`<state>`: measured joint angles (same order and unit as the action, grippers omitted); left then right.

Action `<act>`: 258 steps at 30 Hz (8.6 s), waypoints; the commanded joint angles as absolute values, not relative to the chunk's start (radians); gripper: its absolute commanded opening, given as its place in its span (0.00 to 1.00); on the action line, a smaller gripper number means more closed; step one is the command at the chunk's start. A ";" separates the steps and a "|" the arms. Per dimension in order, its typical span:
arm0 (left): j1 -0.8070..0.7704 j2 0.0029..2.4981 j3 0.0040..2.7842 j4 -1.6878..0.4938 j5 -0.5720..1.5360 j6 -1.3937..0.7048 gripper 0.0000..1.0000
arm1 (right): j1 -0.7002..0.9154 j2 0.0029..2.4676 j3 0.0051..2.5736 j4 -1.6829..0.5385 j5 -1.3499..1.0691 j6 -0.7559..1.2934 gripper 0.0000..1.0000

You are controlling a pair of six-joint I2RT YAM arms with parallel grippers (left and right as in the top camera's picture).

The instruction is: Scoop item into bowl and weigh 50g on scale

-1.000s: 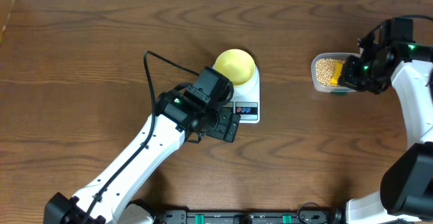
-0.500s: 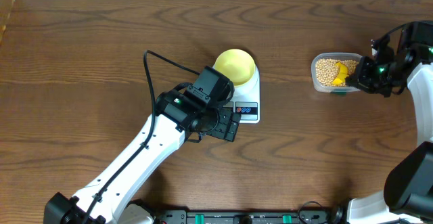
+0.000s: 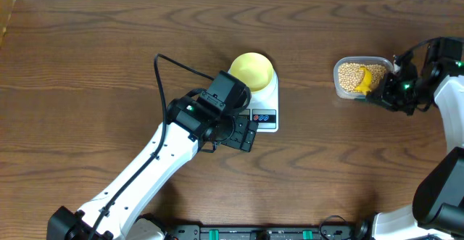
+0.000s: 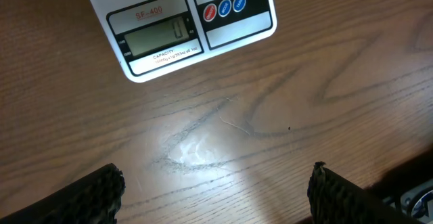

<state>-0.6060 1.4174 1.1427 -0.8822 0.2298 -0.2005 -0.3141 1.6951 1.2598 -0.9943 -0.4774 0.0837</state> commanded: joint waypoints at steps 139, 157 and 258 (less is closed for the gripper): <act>-0.607 1.402 1.145 -0.847 0.190 -0.154 0.90 | -0.130 1.702 1.362 -0.939 -1.148 -0.056 0.01; -0.607 1.402 1.145 -0.848 0.190 -0.153 0.91 | 0.067 1.702 1.381 -0.915 -1.088 0.005 0.01; -0.607 1.402 1.145 -0.847 0.190 -0.154 0.91 | 0.475 1.702 1.394 -0.780 -0.103 -0.302 0.01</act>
